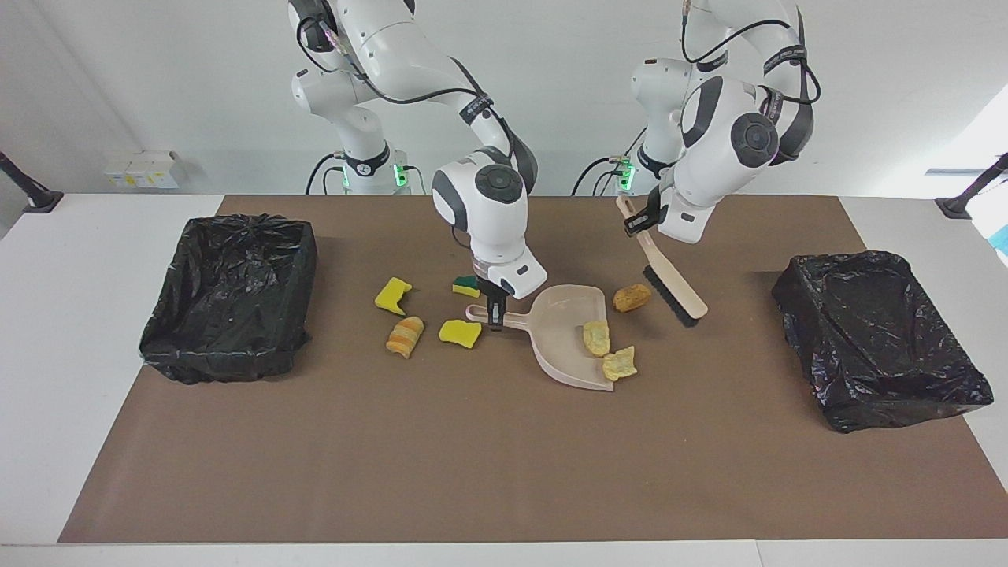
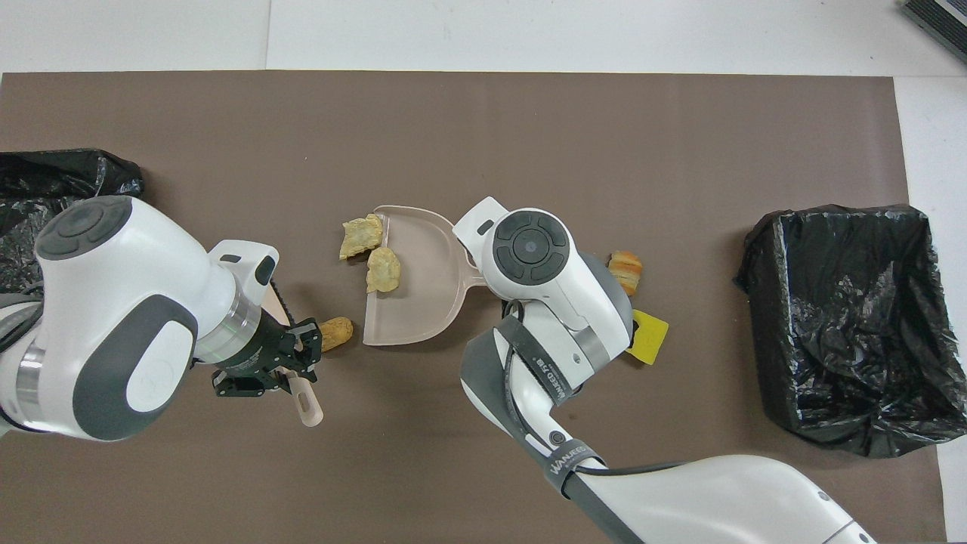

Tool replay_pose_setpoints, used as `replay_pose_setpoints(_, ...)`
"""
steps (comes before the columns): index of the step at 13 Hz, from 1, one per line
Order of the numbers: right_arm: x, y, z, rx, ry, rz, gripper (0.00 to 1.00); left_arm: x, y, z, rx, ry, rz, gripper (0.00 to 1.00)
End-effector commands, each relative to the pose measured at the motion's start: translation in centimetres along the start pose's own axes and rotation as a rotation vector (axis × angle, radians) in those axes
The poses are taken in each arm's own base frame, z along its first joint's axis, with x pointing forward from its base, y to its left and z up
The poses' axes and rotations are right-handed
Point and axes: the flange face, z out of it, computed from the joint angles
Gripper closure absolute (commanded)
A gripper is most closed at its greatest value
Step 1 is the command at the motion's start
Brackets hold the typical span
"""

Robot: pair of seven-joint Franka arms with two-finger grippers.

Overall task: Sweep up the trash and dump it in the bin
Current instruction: 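Sweep the tan chunks into the dustpan with the left gripper's brush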

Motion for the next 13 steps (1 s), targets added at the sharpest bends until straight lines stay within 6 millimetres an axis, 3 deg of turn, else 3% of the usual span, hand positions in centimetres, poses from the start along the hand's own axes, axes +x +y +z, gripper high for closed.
replay_pose_setpoints(1, -0.1, -0.4, 1.6, 0.013, -0.008, 0.022, 1.00, -0.3, -3.3, 5.0, -0.005, -0.009, -0.087, 1.00)
replay_pose_setpoints(3, -0.1, -0.6, 1.6, 0.015, -0.010, 0.018, 1.00, -0.3, -2.7, 7.6, -0.004, 0.012, -0.089, 1.00)
replay_pose_setpoints(5, -0.1, -0.6, 1.6, 0.015, -0.010, 0.020, 1.00, -0.1, -0.4, 9.6, -0.015, 0.052, -0.080, 1.00)
replay_pose_setpoints(7, -0.1, -0.6, 1.6, 0.013, -0.008, 0.020, 1.00, 0.5, 1.7, 10.3, -0.051, 0.108, -0.036, 1.00)
replay_pose_setpoints(13, 0.2, -0.7, 1.9, 0.008, -0.002, 0.056, 1.00, 0.3, 9.0, 6.5, -0.105, 0.180, 0.201, 1.00)
